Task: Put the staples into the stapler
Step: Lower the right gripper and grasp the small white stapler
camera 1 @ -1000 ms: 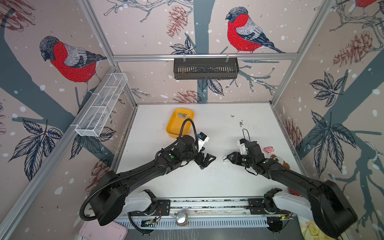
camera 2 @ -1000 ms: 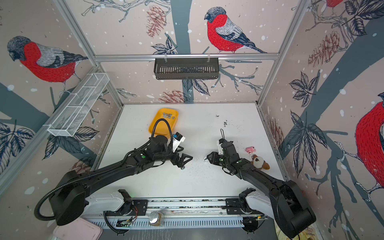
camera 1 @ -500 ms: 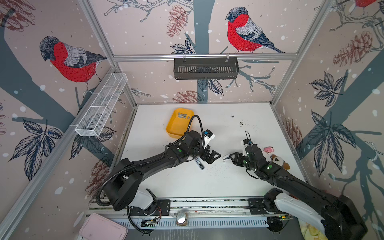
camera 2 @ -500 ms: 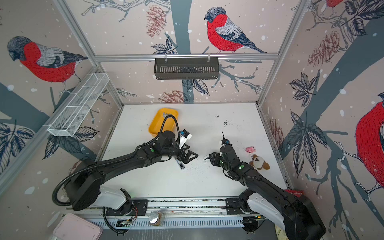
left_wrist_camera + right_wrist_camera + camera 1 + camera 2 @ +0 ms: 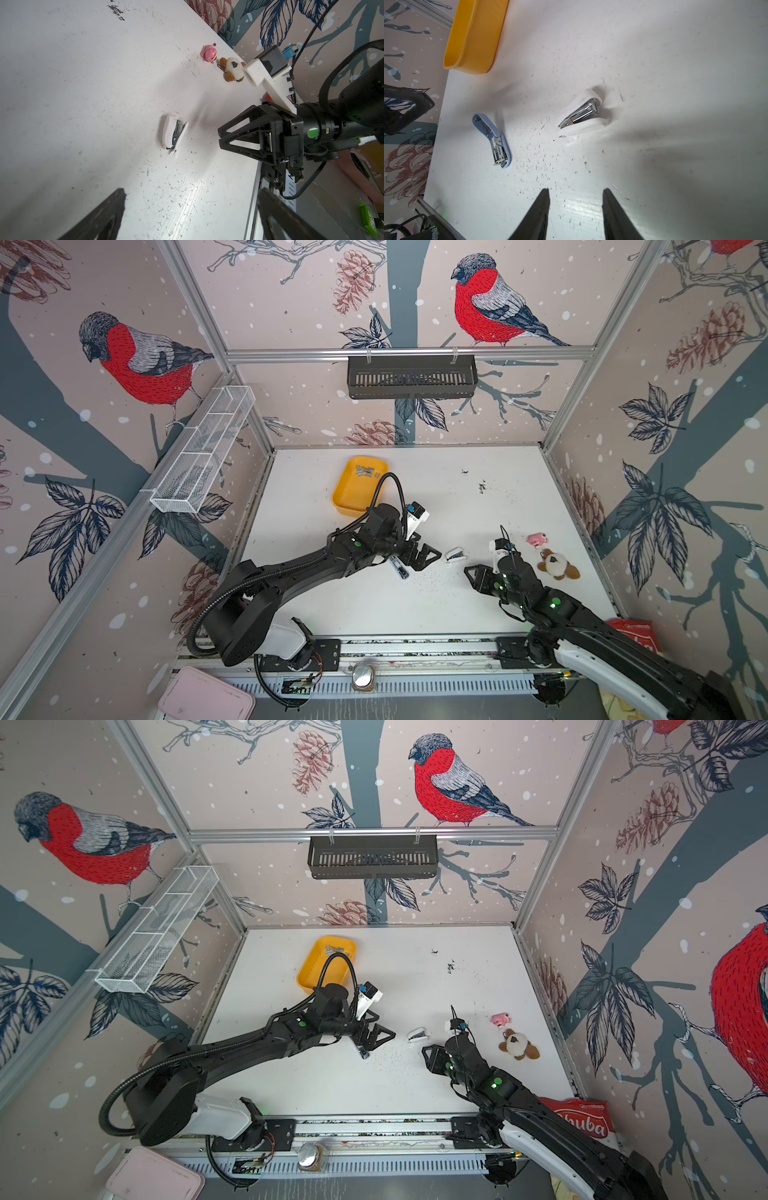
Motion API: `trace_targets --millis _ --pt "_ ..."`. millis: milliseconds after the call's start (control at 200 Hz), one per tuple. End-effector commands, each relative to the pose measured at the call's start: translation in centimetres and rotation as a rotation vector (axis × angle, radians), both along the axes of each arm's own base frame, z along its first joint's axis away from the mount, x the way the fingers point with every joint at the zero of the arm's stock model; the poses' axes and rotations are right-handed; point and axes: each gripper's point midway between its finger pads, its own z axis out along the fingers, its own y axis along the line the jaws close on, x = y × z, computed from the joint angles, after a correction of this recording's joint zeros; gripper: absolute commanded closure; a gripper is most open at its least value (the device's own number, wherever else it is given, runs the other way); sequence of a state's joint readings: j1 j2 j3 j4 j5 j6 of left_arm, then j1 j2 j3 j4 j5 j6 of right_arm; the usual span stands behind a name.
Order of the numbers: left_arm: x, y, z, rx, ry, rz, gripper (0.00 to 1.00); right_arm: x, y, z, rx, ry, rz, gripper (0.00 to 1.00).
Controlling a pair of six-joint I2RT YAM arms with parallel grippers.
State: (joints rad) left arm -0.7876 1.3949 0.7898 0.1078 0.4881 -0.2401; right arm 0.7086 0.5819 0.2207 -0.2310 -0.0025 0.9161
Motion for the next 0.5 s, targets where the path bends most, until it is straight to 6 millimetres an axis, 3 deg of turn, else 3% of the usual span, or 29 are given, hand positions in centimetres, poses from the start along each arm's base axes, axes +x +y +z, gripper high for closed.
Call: trace_targets --millis 0,295,495 --pt "0.4 0.2 1.2 -0.036 -0.044 0.033 0.01 0.1 -0.4 0.0 0.032 0.018 -0.027 0.62" --pt "0.1 0.8 0.3 -0.035 -0.043 0.053 0.01 2.2 -0.6 -0.8 0.051 0.032 -0.032 0.68" --pt "0.0 0.8 0.7 -0.076 -0.032 0.066 0.01 3.3 0.5 -1.3 0.05 0.057 0.009 0.72"
